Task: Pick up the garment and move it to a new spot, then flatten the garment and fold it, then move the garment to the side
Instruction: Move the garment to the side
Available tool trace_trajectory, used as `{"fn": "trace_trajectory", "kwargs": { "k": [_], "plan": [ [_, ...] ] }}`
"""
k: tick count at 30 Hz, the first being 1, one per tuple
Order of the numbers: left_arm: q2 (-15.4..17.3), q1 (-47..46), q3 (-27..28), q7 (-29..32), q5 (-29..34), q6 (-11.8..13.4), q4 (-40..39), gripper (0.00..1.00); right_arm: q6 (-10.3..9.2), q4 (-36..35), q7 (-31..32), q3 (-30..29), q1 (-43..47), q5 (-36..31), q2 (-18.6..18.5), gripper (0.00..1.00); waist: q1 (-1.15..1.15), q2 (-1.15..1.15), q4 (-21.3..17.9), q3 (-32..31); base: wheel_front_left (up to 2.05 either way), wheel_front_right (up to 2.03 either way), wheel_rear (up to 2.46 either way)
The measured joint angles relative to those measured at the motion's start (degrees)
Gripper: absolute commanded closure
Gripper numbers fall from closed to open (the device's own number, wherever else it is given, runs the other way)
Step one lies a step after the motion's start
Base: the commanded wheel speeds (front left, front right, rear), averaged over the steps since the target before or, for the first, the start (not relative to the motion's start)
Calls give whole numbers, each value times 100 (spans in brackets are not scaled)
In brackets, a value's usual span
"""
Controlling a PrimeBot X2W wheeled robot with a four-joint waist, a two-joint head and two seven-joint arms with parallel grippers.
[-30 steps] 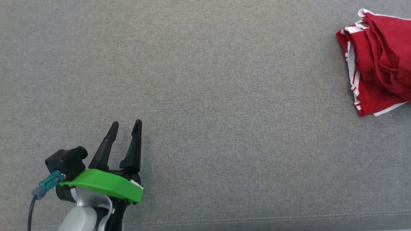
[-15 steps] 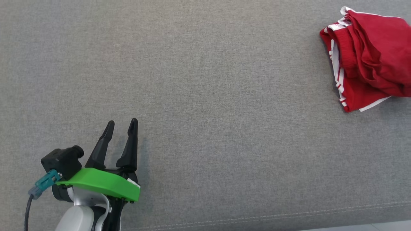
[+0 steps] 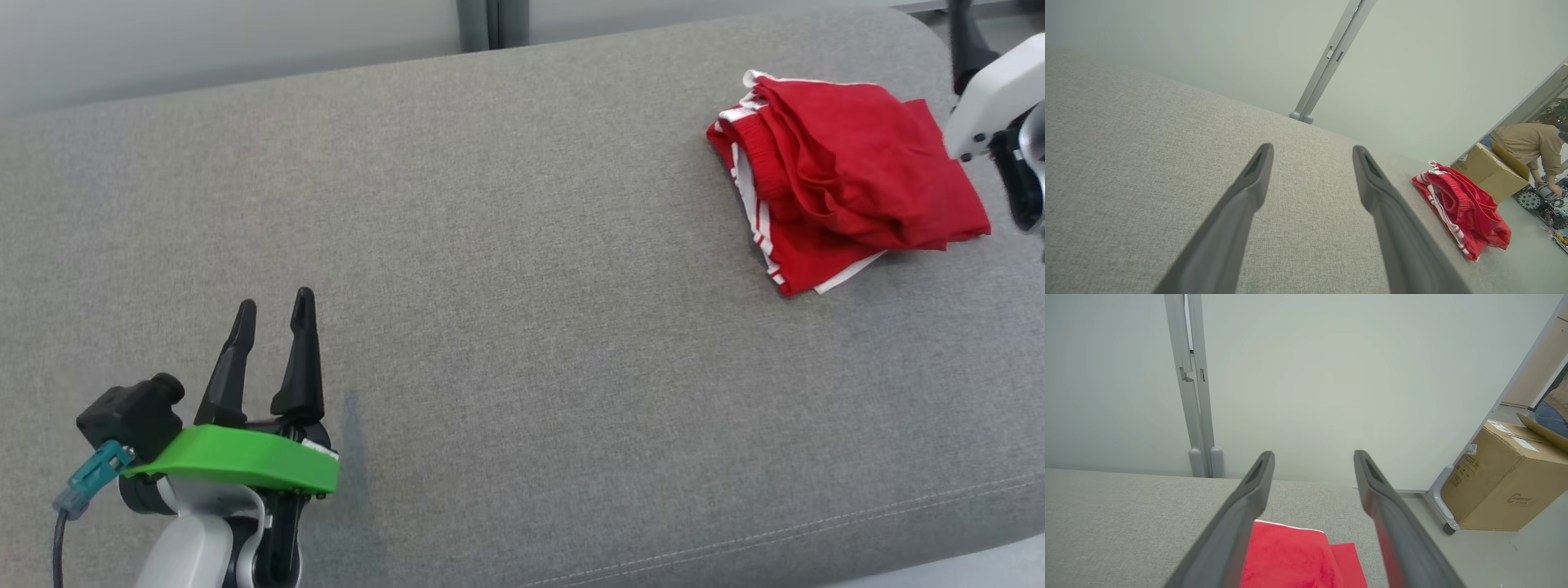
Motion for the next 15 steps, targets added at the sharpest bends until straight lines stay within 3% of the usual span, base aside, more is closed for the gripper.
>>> {"fn": "trace_trajectory", "kwargs": {
  "k": [7,15],
  "plan": [
    [-21,115,81,-160,45,0,208,0,-100,-465,1,-232,614,115,342,0,0,0,-197,-434,0,0,0],
    [14,355,100,-258,369,2,293,0,-238,-1505,1,-992,1428,-13,593,0,0,0,-239,-844,0,0,0]
  ]
}}
